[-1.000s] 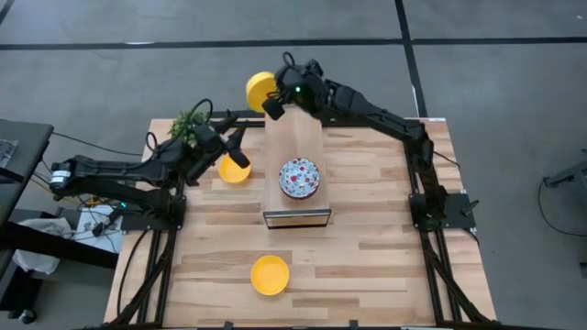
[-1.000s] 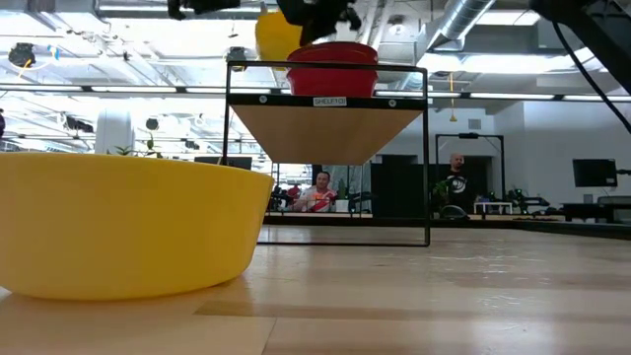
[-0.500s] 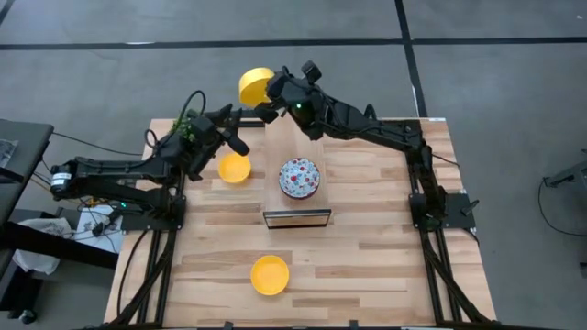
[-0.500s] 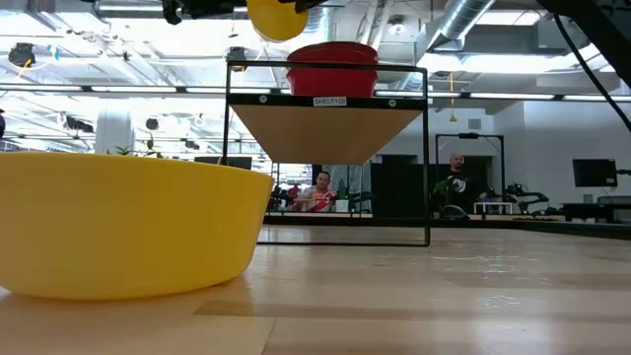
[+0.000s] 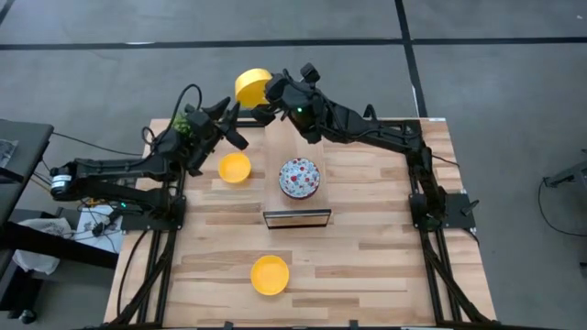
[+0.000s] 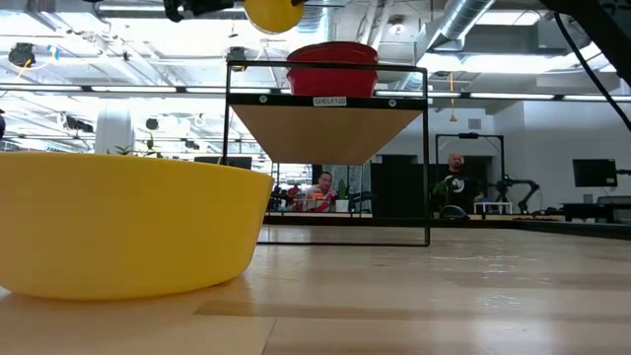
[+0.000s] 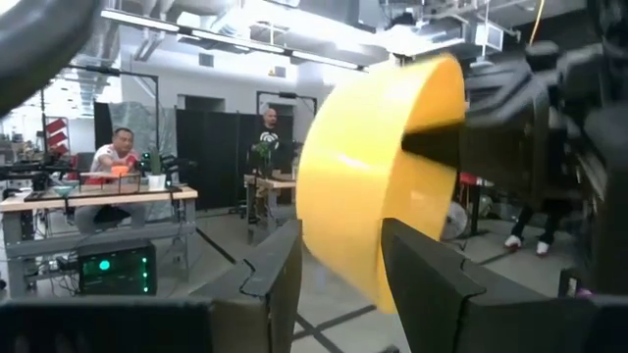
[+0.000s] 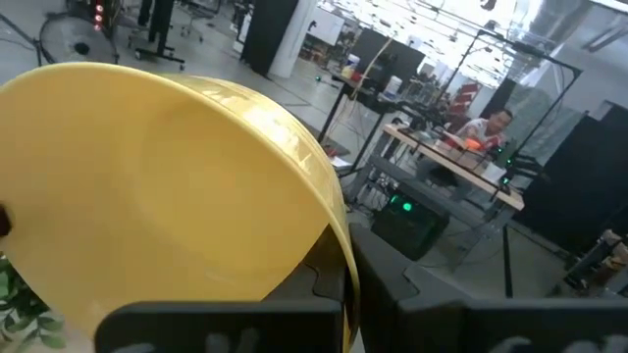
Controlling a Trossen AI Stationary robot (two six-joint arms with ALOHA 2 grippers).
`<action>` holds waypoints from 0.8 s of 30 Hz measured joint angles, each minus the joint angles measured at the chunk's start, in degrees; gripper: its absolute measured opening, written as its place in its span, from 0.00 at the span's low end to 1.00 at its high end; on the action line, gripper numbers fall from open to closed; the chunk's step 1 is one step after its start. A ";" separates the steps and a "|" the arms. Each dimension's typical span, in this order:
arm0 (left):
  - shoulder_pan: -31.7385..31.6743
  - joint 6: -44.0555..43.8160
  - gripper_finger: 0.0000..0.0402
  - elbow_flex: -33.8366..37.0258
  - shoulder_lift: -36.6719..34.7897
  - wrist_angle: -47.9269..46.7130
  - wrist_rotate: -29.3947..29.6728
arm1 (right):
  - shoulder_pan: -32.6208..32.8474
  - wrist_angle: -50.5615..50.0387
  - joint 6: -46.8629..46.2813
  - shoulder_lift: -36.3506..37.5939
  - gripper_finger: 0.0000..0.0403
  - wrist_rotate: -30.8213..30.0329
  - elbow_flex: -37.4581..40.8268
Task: Pick & Place Mini bowls
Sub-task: Put the middle yellow bowl on the shelf
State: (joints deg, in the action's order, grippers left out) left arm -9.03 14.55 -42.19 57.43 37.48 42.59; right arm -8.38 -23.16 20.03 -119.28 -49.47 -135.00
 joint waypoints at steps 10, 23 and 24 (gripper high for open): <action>-1.10 0.21 0.35 -4.90 6.14 -0.12 1.53 | 1.20 -0.06 3.30 0.00 0.00 -3.46 0.00; -1.10 0.15 0.22 -5.14 5.96 0.04 1.03 | 1.99 -0.38 4.00 -0.04 0.00 -5.62 0.00; -1.14 0.13 0.19 -5.14 5.96 0.10 0.95 | 2.03 -0.37 4.00 -0.04 0.00 -5.83 0.00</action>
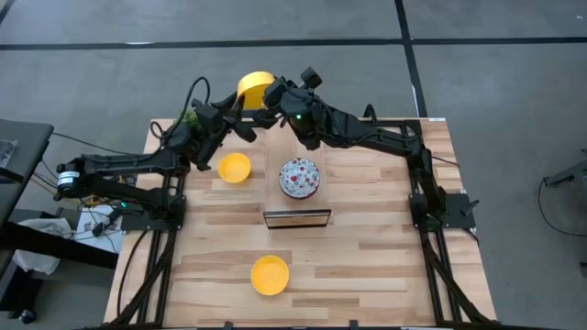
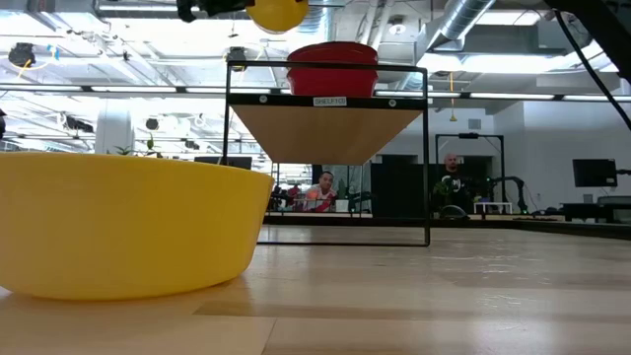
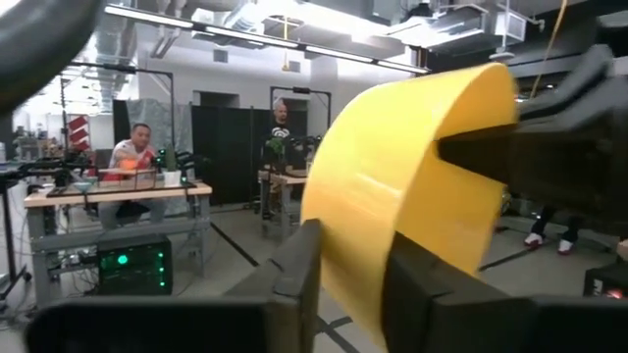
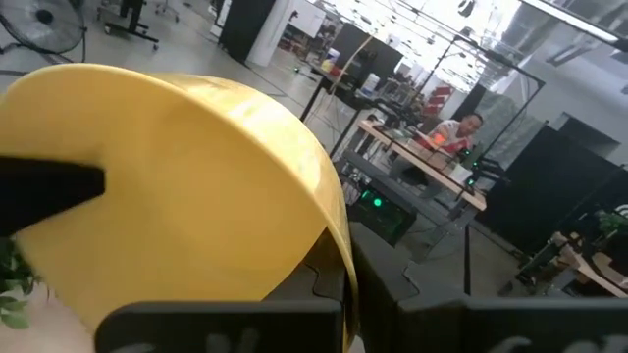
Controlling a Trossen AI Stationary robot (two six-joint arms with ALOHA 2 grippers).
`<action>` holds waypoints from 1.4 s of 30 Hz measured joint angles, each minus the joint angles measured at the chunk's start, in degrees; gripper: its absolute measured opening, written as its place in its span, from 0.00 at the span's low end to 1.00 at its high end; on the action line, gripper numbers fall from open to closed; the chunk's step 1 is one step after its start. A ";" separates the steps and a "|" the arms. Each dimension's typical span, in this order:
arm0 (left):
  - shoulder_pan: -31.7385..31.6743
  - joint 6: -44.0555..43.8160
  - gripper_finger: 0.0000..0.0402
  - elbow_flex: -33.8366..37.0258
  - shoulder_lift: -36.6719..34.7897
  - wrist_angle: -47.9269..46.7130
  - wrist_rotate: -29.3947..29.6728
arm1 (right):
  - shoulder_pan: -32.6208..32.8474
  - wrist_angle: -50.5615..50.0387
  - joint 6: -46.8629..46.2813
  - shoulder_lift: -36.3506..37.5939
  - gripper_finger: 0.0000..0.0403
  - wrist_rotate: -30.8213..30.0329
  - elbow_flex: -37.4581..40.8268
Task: Pick & Place Mini bowls
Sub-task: Put the middle yellow bowl on the shelf
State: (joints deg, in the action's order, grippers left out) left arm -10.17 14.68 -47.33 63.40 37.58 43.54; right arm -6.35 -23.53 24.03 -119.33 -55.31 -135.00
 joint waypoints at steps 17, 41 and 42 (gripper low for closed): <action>-0.14 -0.14 0.02 0.00 -0.07 -0.28 0.84 | 0.90 -1.82 -0.15 0.01 0.07 -0.80 0.00; -1.40 -0.59 0.01 0.00 -0.24 -4.71 -2.72 | 3.23 -10.29 3.87 -0.02 0.41 -11.32 0.07; -1.40 -0.62 0.01 0.00 -0.26 -5.01 -2.72 | 3.24 -10.74 3.88 -0.02 0.41 -11.15 0.07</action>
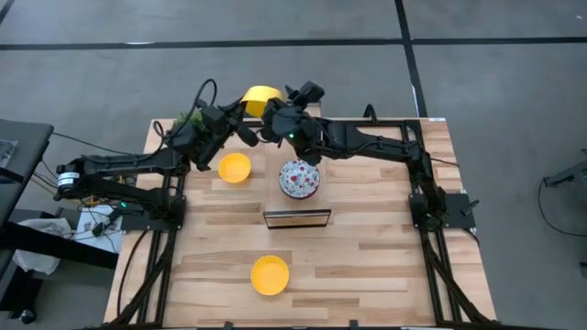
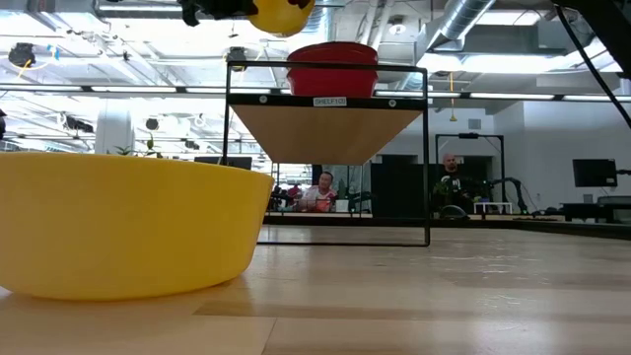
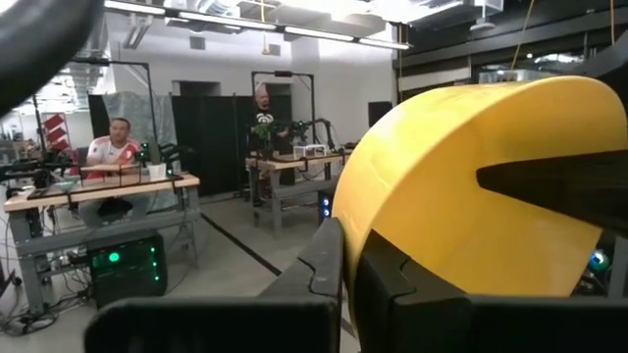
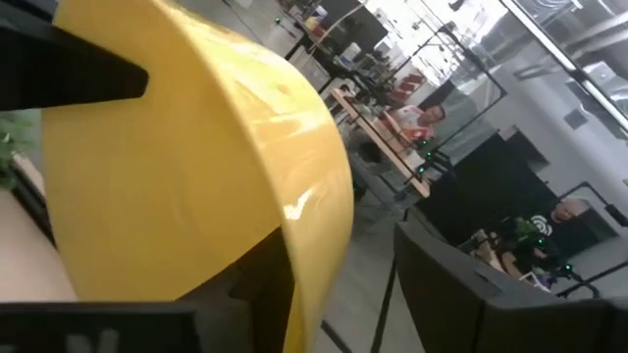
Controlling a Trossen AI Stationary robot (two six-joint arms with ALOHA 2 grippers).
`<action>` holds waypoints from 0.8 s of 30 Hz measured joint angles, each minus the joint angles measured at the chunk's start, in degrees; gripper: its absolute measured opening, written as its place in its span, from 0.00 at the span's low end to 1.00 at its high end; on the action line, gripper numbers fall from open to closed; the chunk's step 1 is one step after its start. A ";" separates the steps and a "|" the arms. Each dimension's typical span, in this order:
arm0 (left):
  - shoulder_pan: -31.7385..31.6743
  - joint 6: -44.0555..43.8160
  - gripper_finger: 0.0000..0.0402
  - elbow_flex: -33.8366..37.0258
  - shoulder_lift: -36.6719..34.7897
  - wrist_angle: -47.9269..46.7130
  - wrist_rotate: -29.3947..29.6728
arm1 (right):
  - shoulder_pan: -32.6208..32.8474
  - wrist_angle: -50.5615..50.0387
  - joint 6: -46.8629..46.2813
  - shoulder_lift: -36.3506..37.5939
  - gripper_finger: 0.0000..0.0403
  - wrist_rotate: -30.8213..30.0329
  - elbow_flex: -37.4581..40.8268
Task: Pick & Place Mini bowls
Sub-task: Put the middle yellow bowl on the shelf
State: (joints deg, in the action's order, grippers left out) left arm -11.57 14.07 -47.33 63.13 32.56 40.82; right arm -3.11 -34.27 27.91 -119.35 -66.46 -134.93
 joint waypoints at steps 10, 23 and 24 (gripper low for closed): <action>-1.20 0.12 0.01 0.02 -0.70 -3.79 -0.17 | 1.65 -8.40 0.64 0.01 0.35 6.43 -0.06; -7.94 -9.62 0.01 0.02 -4.19 -11.56 0.71 | 5.61 -10.63 1.24 2.50 0.39 5.80 -0.09; -8.48 -12.02 0.01 0.02 -4.39 -13.33 -0.65 | 5.81 -10.72 1.15 2.78 0.39 5.83 -0.09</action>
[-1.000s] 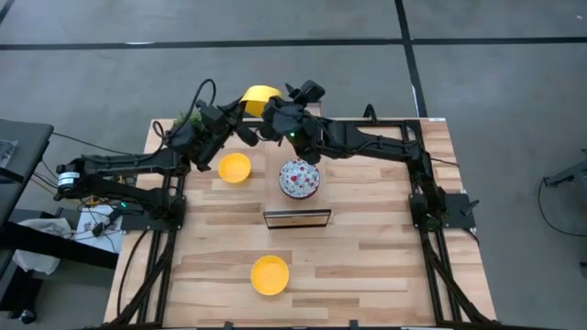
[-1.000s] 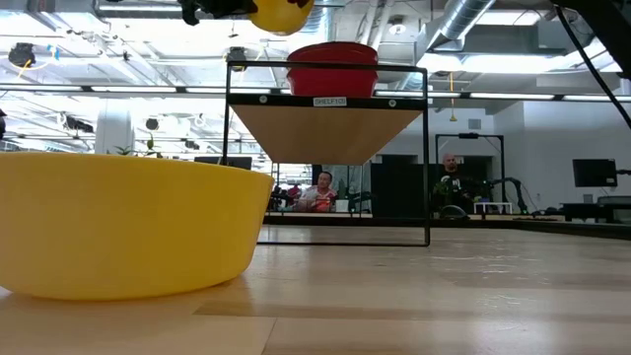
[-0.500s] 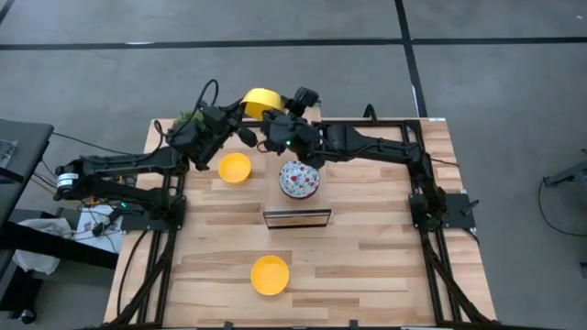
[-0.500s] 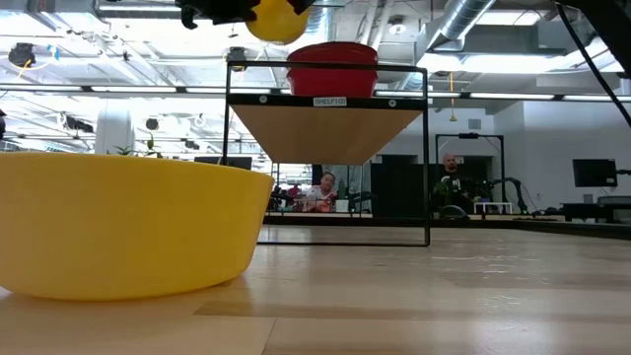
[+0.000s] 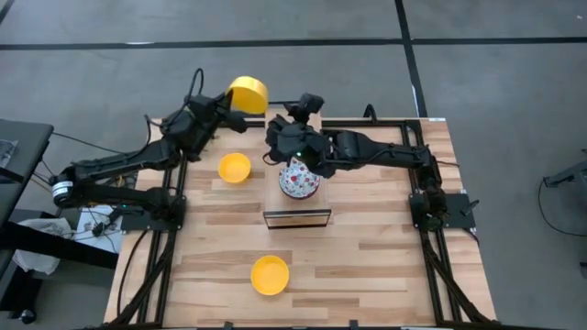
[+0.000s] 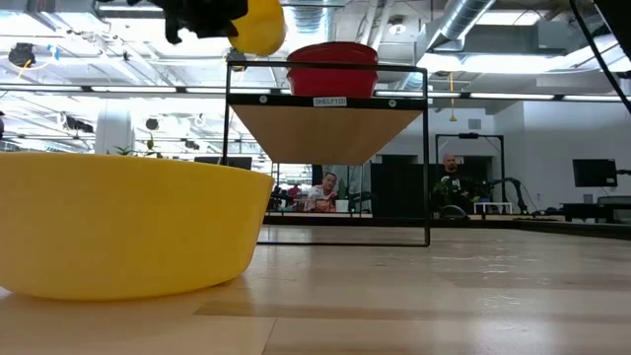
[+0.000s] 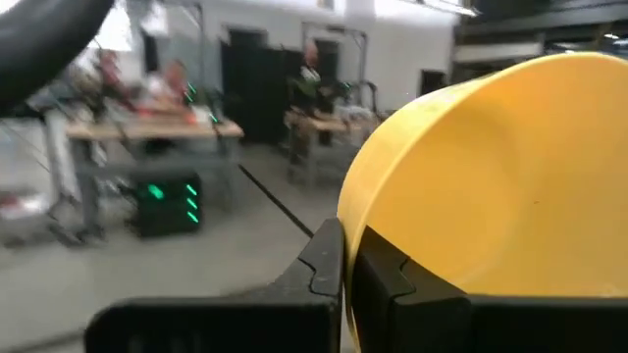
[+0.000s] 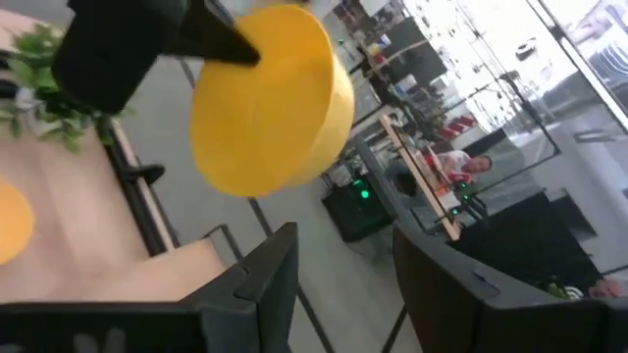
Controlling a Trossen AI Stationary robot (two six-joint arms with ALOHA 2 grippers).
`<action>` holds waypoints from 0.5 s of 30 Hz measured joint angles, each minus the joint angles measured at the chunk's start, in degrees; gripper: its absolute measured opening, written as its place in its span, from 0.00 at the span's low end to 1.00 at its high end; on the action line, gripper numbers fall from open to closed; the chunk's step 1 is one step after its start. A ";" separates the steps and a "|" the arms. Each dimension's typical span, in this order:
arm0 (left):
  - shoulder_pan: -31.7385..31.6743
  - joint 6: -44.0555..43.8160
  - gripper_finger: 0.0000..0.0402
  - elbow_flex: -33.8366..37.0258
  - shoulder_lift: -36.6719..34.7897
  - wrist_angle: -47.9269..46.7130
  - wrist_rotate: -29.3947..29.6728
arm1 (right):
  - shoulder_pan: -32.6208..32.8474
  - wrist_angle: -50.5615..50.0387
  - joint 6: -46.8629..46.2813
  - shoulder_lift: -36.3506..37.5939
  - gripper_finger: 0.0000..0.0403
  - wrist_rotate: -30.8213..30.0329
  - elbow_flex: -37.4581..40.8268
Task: Pick & Place Mini bowls
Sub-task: Put the middle yellow bowl on the shelf
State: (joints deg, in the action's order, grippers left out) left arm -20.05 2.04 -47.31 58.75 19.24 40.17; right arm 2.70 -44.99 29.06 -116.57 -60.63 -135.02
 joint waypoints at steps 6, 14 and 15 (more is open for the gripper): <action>-4.50 -18.08 0.01 -2.09 0.71 -11.66 -14.06 | -1.58 -10.88 -10.71 3.99 0.39 3.82 0.02; -6.56 -25.50 0.01 -13.22 6.81 -22.07 -27.83 | -8.80 -27.96 -27.85 8.63 0.38 17.19 0.02; -6.64 -25.51 0.01 -15.06 7.83 -24.21 -28.34 | -9.77 -29.10 -28.45 8.95 0.38 18.17 0.09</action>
State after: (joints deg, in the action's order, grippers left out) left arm -26.69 -23.46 -62.37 66.58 -4.97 11.83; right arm -7.08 -74.10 0.61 -107.62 -42.45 -134.93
